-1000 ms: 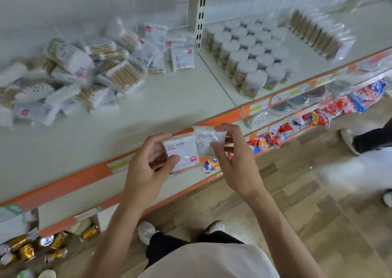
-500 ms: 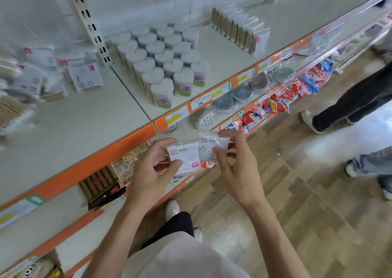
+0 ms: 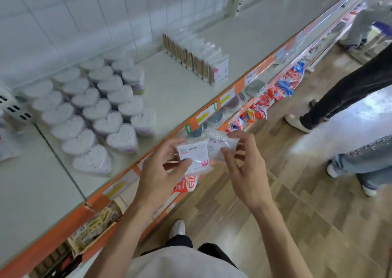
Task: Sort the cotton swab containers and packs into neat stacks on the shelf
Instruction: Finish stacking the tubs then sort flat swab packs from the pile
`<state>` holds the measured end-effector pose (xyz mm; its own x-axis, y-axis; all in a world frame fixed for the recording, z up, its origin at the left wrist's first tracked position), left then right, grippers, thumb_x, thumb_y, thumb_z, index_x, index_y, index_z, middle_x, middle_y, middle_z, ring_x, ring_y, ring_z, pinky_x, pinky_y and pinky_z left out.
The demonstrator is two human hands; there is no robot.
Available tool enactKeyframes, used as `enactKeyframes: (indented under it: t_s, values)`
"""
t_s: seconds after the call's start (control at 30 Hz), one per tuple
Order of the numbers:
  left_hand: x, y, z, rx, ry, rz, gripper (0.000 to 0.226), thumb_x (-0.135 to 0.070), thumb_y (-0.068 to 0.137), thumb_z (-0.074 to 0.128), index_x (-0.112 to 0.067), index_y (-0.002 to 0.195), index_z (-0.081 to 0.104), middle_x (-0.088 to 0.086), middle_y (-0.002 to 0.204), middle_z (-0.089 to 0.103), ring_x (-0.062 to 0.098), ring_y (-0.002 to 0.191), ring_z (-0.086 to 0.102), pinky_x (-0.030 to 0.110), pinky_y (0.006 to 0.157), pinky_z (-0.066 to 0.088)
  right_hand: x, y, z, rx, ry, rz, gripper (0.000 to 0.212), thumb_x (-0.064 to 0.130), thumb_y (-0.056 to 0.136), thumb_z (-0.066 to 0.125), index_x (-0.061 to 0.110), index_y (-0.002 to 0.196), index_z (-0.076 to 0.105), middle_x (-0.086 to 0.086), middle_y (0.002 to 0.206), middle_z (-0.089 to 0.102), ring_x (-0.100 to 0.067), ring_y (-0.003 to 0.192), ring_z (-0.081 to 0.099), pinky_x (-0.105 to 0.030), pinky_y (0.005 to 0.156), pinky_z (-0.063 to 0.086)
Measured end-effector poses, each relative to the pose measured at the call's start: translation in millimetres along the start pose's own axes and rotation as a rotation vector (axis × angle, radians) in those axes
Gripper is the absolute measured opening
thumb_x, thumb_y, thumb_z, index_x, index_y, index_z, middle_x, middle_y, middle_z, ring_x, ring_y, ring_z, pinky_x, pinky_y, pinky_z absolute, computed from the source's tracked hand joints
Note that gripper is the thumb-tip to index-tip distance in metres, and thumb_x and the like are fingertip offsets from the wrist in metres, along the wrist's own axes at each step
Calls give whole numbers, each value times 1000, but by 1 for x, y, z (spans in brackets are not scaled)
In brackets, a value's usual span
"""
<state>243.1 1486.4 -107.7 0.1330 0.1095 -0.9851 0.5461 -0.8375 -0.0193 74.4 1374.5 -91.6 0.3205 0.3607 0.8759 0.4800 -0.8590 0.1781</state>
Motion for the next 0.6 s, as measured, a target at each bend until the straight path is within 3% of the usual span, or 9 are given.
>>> enactKeyframes:
  t_s: [0.17,0.37,0.47,0.6]
  values:
    - [-15,60,25,17,63,36,39,-4,88,73,-24,120,62,-17,108,72,5,99,69,15,81,52,-19,58,-15,-19,39,1,28,19,100,60,40,113,47,17,104,65,-14,93,66,-29,81,55]
    - [-22,116,63,-91,112,23,38,-3,87,74,-21,118,63,-18,105,73,3,97,70,14,82,52,-51,132,-36,73,225,38,23,12,99,61,29,111,52,21,101,66,-9,91,66,-15,75,50]
    - [-30,147,88,-175,150,40,36,-8,87,75,-18,119,63,-17,105,73,0,99,69,13,82,53,-67,182,-50,160,235,-28,25,12,99,60,33,110,51,18,101,66,-11,94,66,-20,79,52]
    - [-42,176,125,-361,178,41,29,-13,88,74,-19,115,65,-18,103,71,-2,97,70,11,81,52,-89,249,-78,327,221,-102,23,11,98,61,26,113,52,15,96,67,-12,89,68,-23,77,54]
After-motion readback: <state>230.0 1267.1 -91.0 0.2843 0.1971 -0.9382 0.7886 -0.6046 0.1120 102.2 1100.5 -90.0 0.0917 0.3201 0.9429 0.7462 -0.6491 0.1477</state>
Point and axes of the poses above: each hand's wrist, its own y-axis towards the middle knuckle, its own z-axis out of the palm, x = y × z, the point moved 3 cm from there along y, towards the middle knuckle
